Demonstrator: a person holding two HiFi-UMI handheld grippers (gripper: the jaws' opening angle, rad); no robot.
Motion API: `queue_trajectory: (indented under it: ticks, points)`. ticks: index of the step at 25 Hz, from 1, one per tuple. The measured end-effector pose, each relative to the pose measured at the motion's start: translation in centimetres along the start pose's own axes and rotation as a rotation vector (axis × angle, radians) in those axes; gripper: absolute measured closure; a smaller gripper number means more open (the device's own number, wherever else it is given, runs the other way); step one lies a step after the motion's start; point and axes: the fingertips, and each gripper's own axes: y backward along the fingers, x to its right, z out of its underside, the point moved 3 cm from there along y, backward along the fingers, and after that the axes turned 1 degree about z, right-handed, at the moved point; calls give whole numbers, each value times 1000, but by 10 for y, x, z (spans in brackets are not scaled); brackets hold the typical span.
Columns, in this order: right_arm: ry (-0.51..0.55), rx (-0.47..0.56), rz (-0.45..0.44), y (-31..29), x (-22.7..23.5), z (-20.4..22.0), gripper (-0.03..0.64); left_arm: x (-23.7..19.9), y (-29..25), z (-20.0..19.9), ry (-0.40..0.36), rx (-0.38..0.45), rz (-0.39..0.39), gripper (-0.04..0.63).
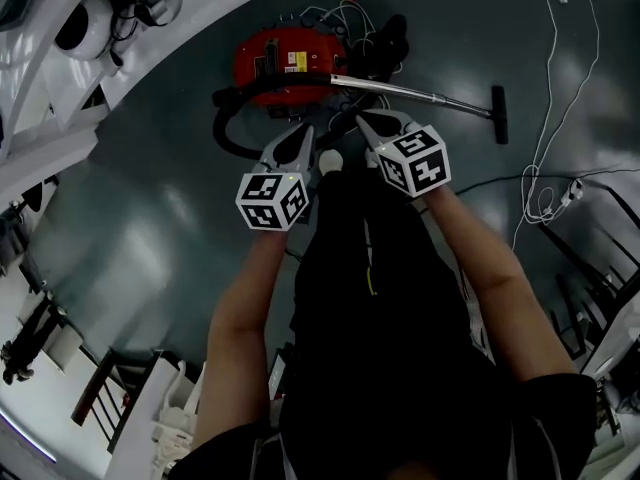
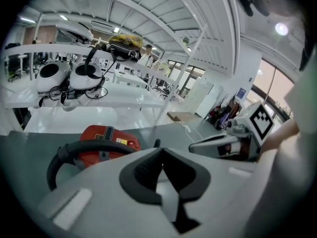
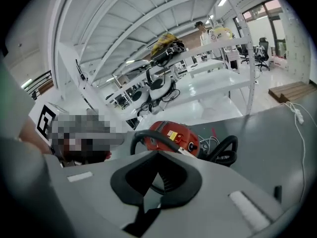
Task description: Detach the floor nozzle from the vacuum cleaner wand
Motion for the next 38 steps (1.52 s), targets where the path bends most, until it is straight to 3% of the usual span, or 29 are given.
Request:
queue_trajectory:
  ticks: [4,9,14,17,22,25,30,34,38]
  points:
    - [26,-26,21,-26,15,9,620,-23,-26,16,50,-2,-26,586]
    - [-10,-57,40,-58,29,23,620,-34,-50,31,38,-31,1,586]
    - [32,-59,20,-86,37,31,620,-48,-67,44,59,-32,22,586]
    - [47,-54,33,-101,47,33,620,-60,-79,50,88,-34,14,586]
    - [86,-72,39,-118,59,36,620,-76,-99,49,70,-24,-47,586]
    - [107,-80,37,-126,66,38,618,-80,-110,47,106,-12,-63,584]
    - [203,-116,36,-143,78,41,618,-88,-124,51,133,-27,-134,584]
    - [263,-128,8,-155,84,40,615,-90,-135,53,196,-51,-134,565]
    - [356,-151,-57,-166,82,38,548,-94,-144,49,263,-54,-148,519]
